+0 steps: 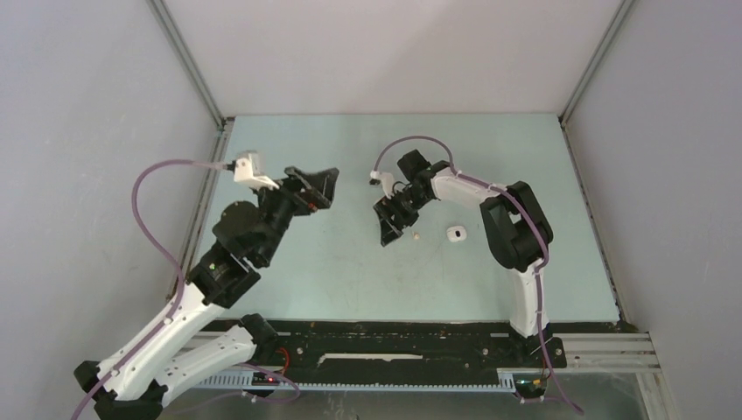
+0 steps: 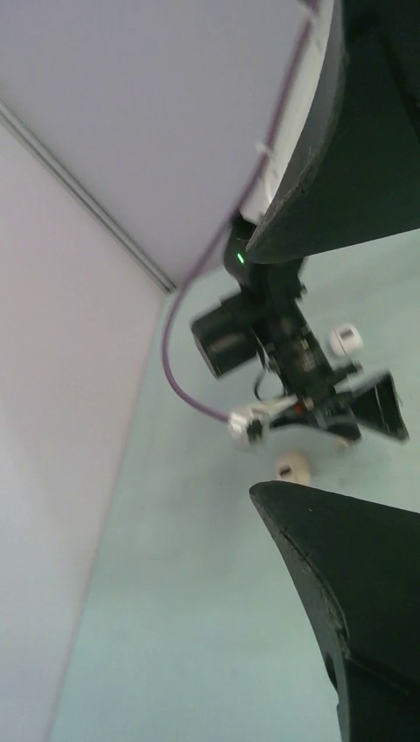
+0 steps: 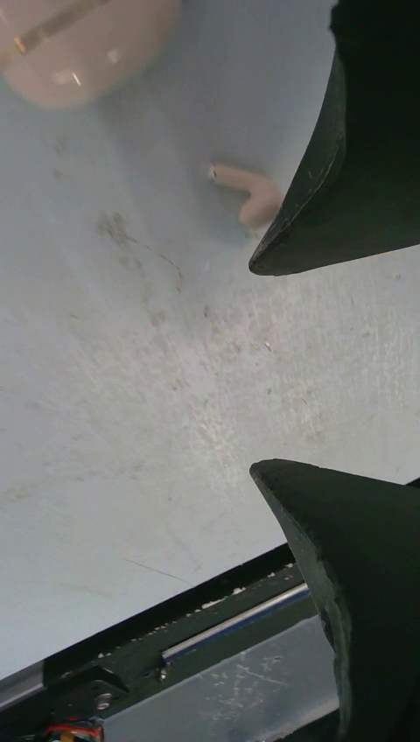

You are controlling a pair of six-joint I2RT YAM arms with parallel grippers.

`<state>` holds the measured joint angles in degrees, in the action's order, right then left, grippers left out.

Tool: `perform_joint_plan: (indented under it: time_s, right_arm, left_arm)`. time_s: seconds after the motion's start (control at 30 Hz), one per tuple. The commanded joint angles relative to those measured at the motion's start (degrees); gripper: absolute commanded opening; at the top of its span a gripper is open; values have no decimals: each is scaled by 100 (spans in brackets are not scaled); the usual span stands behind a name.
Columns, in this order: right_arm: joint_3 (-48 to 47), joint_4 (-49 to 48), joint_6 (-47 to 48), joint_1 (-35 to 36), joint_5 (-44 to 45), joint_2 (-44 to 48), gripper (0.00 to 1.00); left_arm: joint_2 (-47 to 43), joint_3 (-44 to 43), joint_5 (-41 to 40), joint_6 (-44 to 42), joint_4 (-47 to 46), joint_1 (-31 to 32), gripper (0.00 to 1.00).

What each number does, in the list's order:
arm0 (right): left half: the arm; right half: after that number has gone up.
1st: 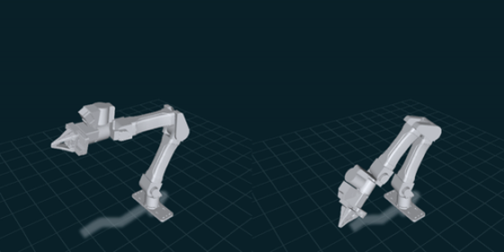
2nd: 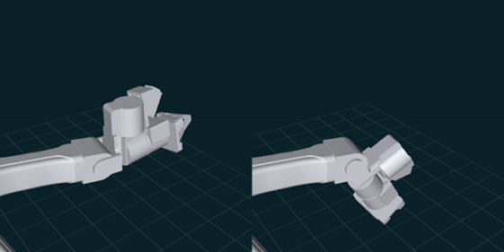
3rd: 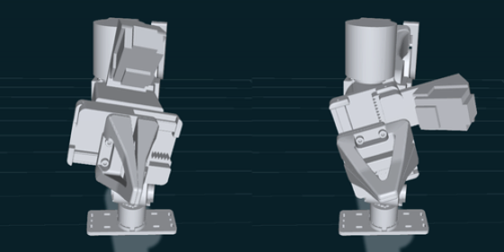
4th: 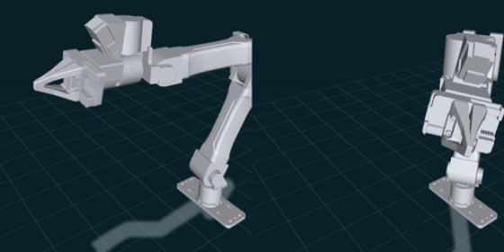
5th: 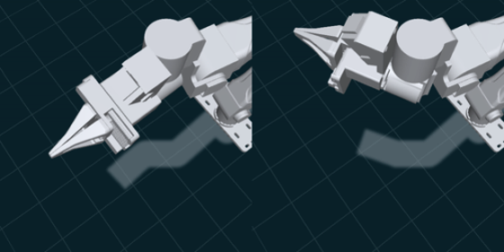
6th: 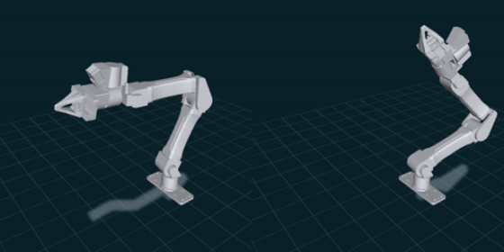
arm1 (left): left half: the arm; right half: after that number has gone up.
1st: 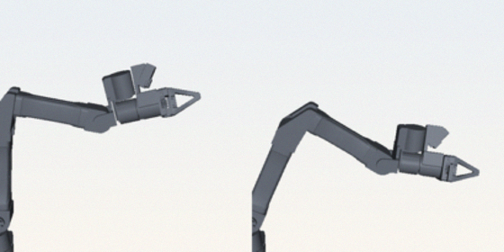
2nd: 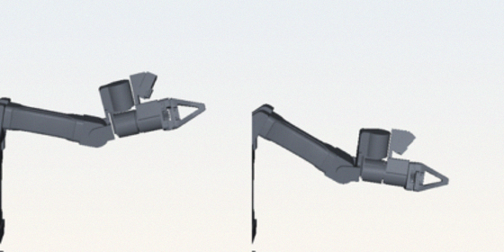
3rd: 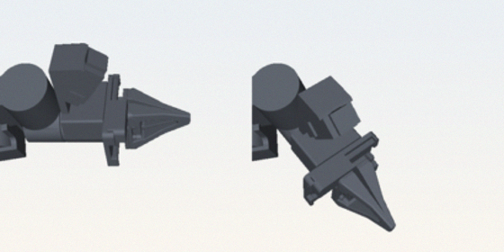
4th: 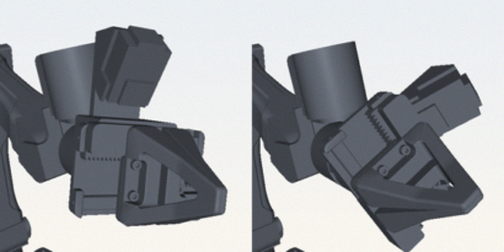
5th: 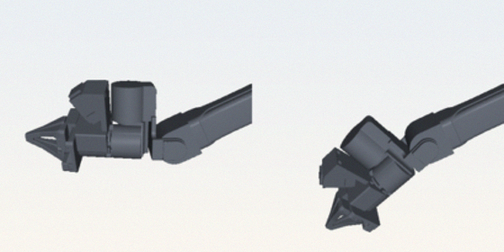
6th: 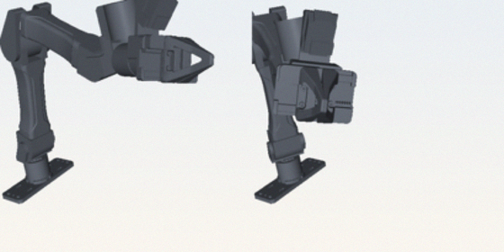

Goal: Insert the wireless bluetooth earbuds into the charging case
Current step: Pick up the charging case at the center of the board.

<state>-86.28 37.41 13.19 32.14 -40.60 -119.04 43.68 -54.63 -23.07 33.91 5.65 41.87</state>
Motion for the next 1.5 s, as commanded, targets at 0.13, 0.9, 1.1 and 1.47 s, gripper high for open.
perform_joint_plan:
  time_s: [0.13, 0.9, 1.1, 1.47]
  right_arm:
    - [214, -108, -67, -395, -202, 978, 83]
    - [-1978, -93, 2284, -239, 736, -740, 82]
    - [-1897, 115, 2621, -226, 754, -891, 80]
    - [-1996, 459, 2627, -37, 779, -1285, 80]
  left_arm:
    - [-735, 1142, -570, -890, 317, -7, 100]
    - [-760, 3200, -149, -312, -606, -20, 98]
    - [-626, 3210, 321, -313, -529, -12, 92]
    - [-469, 3239, 763, -168, -1008, -12, 91]
